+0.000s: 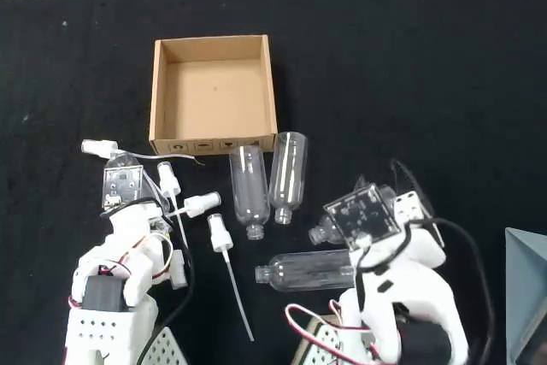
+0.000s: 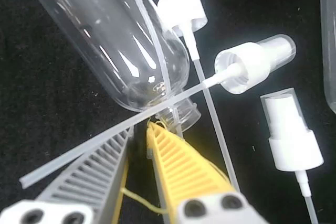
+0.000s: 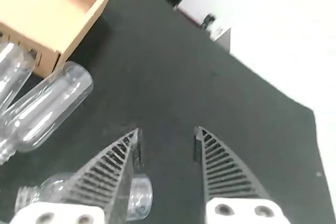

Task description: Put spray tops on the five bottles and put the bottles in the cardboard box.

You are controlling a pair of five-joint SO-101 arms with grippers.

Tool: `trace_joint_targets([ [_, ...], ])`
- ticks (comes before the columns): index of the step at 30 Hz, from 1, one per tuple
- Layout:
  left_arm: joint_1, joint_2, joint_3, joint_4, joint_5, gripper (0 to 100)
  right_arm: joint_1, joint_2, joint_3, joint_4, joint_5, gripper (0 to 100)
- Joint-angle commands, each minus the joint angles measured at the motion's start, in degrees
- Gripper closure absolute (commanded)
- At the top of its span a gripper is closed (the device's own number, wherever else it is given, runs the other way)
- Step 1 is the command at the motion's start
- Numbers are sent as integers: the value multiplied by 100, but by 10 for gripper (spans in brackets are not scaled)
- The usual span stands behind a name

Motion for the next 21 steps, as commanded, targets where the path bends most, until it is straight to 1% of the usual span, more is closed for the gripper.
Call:
trace_joint_targets([
  [1,-40,-26,136,35,-53,967,176,558,-708,18,62,857],
  [5,-40,-26,136,35,-53,967,176,1455,-1262,123,62,856],
  [12,-40,-26,136,35,-53,967,176,2791,-2299,818,70,856],
  [18,-40,-26,136,35,-53,967,176,3626,-2809,1187,88,856],
  [21,-40,-26,136,35,-53,967,158,3890,-2897,1301,308,856],
])
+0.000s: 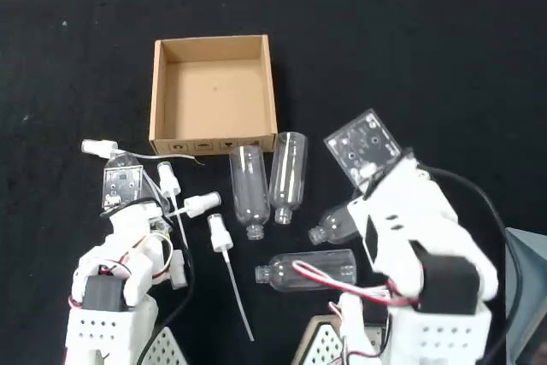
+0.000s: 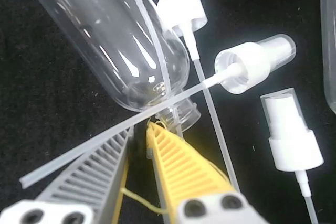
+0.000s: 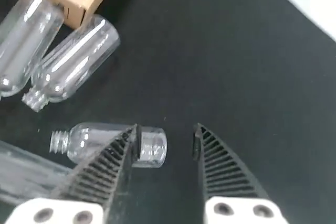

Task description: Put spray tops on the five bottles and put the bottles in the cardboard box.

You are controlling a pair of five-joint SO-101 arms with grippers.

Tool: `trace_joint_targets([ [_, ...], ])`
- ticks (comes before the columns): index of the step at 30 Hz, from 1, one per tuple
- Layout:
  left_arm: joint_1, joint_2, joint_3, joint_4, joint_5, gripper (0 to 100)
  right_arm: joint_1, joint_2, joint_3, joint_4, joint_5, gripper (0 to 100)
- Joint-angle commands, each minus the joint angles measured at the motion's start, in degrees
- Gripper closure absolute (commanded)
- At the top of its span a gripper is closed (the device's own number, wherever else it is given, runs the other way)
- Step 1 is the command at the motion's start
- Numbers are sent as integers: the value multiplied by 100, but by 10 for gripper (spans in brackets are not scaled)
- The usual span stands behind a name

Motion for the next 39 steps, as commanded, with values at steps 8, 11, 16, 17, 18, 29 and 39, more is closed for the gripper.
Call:
trace_joint_targets([
  [8,-40,-26,136,35,-53,967,158,699,-400,237,448,807],
  [11,-40,-26,136,35,-53,967,158,840,-409,457,510,710],
  [16,-40,-26,136,35,-53,967,158,1095,-391,510,765,704],
  [17,-40,-26,136,35,-53,967,158,1138,-391,510,835,705],
  [18,-40,-26,136,35,-53,967,158,1165,-391,519,923,705],
  [29,-40,-26,136,35,-53,967,123,1666,-382,519,1556,705],
  [39,-40,-26,136,35,-53,967,123,2334,-127,519,2198,705],
])
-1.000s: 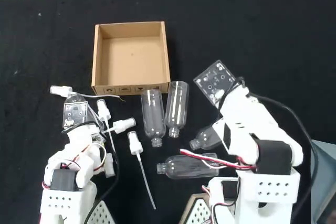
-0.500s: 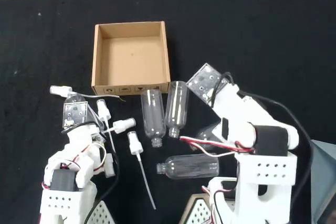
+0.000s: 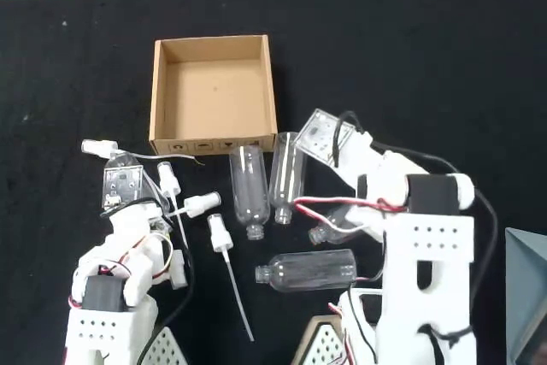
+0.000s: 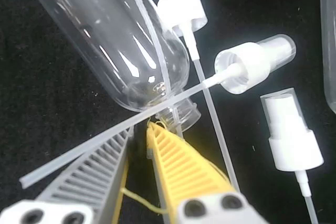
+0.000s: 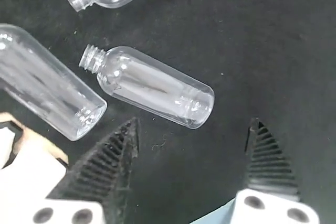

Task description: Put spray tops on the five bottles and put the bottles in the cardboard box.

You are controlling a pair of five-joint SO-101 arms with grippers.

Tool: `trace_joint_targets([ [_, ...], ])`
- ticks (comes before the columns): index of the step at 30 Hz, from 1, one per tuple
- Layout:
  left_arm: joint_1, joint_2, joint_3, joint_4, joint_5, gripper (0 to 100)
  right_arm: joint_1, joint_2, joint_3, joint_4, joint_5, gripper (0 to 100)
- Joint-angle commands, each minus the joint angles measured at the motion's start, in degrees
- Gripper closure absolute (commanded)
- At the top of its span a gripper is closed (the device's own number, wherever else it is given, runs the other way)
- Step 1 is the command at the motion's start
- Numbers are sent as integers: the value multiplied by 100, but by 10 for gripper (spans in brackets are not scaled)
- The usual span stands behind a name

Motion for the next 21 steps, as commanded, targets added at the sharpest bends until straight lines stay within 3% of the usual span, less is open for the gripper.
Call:
trace_joint_targets([
  [1,-40,-26,136,35,-53,967,114,127,-92,26,167,705],
  [21,-40,-26,136,35,-53,967,105,119,963,-97,1916,705],
])
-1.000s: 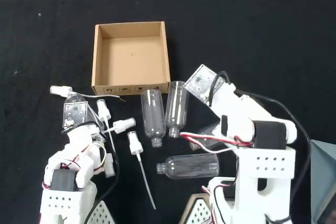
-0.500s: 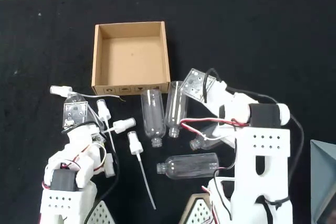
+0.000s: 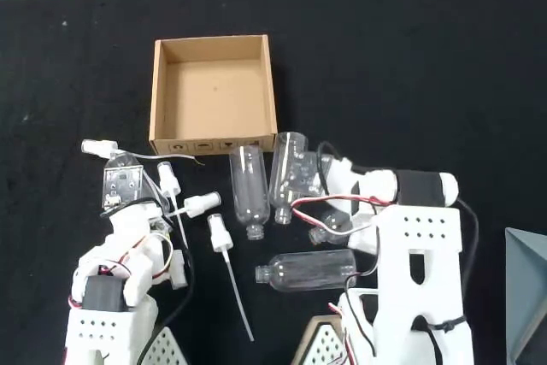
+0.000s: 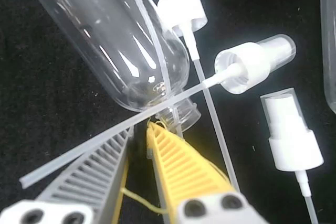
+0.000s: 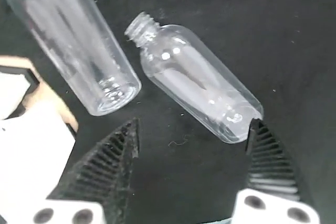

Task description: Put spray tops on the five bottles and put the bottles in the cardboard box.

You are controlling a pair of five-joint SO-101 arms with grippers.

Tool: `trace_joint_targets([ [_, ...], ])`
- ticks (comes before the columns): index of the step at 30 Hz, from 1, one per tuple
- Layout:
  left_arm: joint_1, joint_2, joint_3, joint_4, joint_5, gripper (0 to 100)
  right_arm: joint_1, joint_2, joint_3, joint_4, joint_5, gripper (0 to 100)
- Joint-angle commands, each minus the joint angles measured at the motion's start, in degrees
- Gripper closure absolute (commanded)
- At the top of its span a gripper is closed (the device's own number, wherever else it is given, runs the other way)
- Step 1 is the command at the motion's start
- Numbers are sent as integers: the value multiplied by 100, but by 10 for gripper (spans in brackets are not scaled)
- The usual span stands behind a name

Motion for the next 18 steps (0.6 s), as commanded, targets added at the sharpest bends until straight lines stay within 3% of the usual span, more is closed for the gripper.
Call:
trace_joint_targets([
  [1,-40,-26,136,35,-53,967,105,4,75,-185,316,705],
  [18,-40,-26,136,35,-53,967,-659,31,1130,-1433,316,705],
])
